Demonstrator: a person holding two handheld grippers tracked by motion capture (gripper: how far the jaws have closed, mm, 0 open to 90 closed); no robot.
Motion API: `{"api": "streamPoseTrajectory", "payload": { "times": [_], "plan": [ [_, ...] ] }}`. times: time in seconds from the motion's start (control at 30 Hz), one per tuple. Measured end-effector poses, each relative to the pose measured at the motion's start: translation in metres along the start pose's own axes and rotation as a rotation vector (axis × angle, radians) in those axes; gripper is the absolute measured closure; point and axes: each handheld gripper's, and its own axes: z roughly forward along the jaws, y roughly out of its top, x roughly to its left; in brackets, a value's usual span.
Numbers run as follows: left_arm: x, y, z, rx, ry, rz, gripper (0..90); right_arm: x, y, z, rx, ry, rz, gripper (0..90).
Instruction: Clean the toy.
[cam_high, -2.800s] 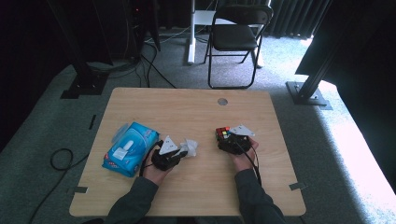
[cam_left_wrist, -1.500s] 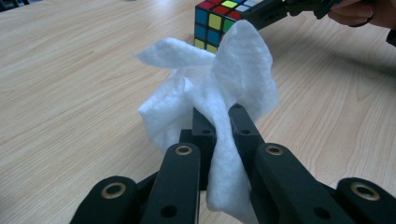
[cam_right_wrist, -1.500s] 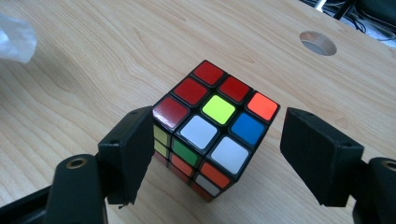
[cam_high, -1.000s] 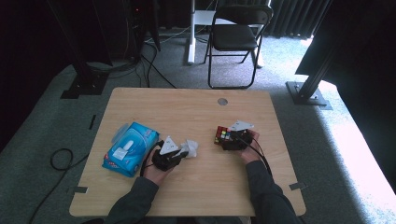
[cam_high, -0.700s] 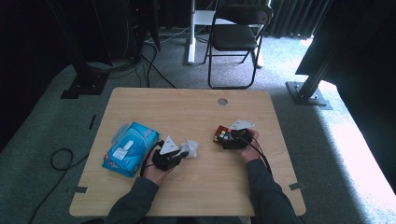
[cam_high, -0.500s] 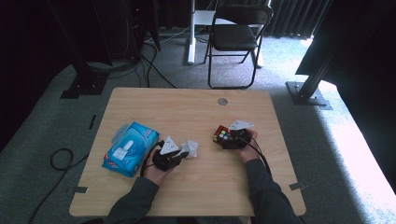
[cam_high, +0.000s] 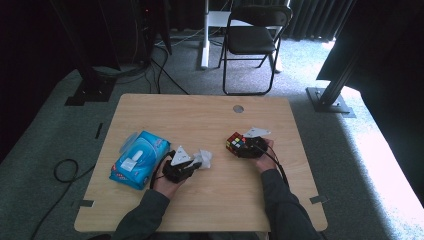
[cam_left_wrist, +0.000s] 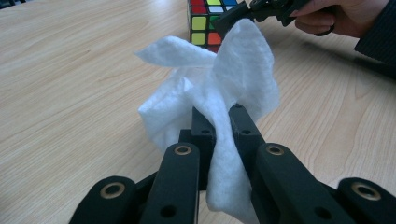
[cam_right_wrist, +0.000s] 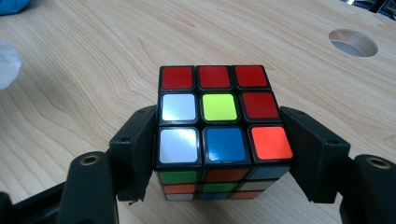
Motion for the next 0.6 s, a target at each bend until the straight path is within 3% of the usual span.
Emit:
{"api": "streamPoseTrajectory", "payload": {
  "times": [0.6],
  "plan": [
    [-0.0001,-0.0003,0.0008,0.002,0.001,0.0,83.2,0.0025,0.0006,-0.009,-0.038,0.017,0.025,34.0]
  ]
}}
